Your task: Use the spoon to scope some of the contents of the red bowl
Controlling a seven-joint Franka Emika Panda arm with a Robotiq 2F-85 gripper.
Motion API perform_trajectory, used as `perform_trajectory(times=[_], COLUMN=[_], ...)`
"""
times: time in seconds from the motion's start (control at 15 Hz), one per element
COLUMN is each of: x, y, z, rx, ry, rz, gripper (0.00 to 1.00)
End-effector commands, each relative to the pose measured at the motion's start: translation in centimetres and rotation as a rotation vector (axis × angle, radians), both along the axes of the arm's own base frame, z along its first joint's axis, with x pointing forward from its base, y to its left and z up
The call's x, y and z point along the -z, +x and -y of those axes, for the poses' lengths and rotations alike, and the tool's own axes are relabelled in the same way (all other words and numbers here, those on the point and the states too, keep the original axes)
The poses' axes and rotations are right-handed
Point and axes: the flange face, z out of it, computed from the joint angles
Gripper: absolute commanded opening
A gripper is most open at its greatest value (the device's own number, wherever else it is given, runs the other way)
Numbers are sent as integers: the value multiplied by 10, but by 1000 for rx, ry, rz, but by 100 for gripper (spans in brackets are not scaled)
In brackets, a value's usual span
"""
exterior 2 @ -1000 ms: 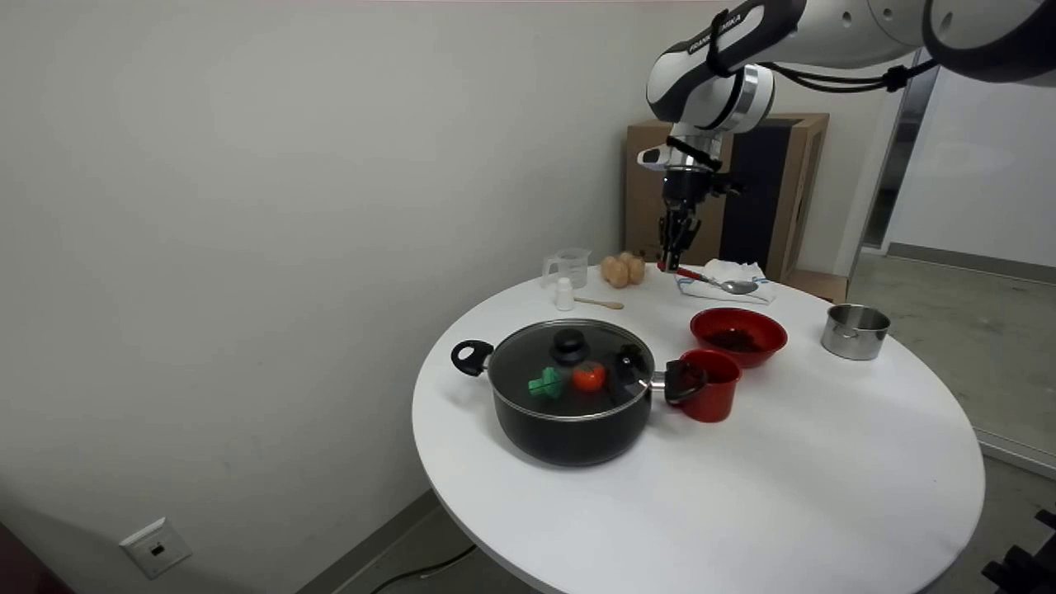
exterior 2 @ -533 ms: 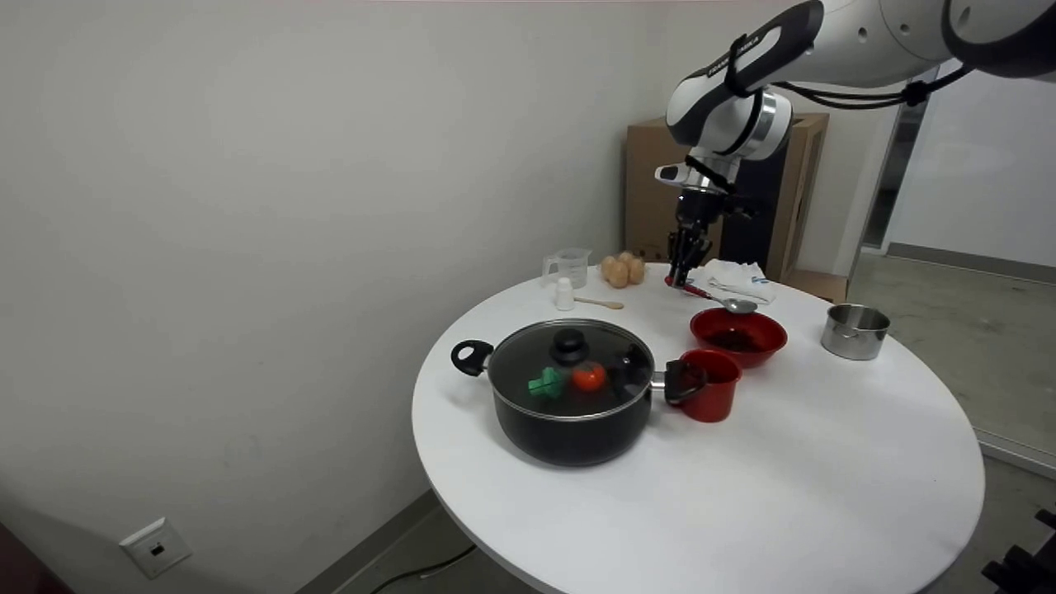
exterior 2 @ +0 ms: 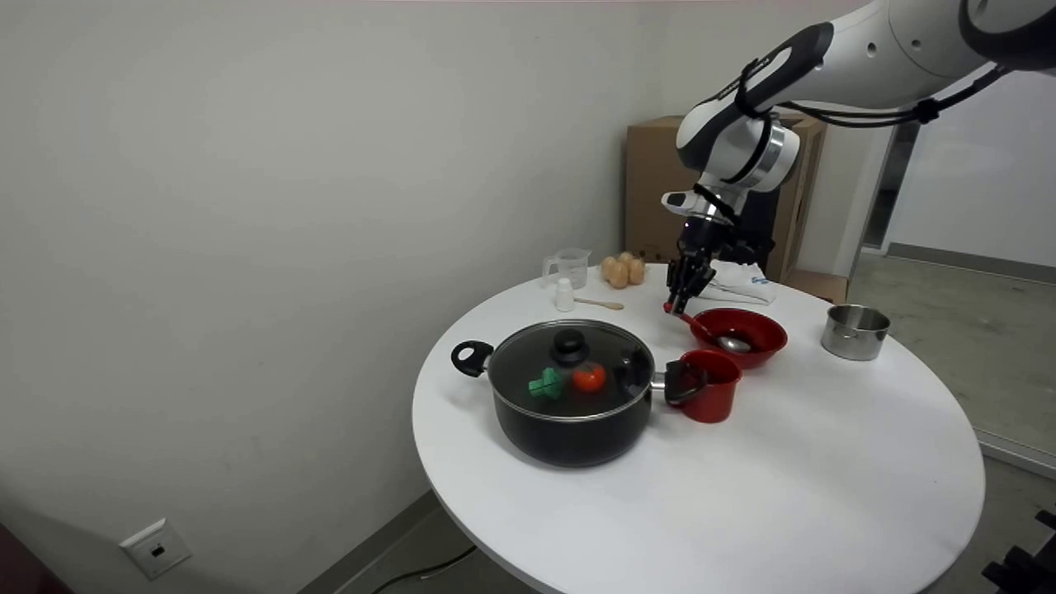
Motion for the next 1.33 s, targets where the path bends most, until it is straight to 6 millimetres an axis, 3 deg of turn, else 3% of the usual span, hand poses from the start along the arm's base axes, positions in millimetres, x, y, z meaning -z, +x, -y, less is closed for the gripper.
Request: perform_trajectory(times=[0.0, 0.07, 0.27, 0.53, 0.8, 1.0, 1.27], x=[2, 3, 3, -24, -82, -132, -186], y=[-7, -8, -8, -12, -10, -15, -30], z=[-5, -6, -5, -7, -16, -41, -90], rx=[-35, -39, -37, 18, 213, 349, 536], ry=[37, 39, 53, 64, -66, -132, -208], rz=[13, 8, 0, -65, -126, -164, -153], gripper=[49, 51, 71, 100, 100, 100, 100])
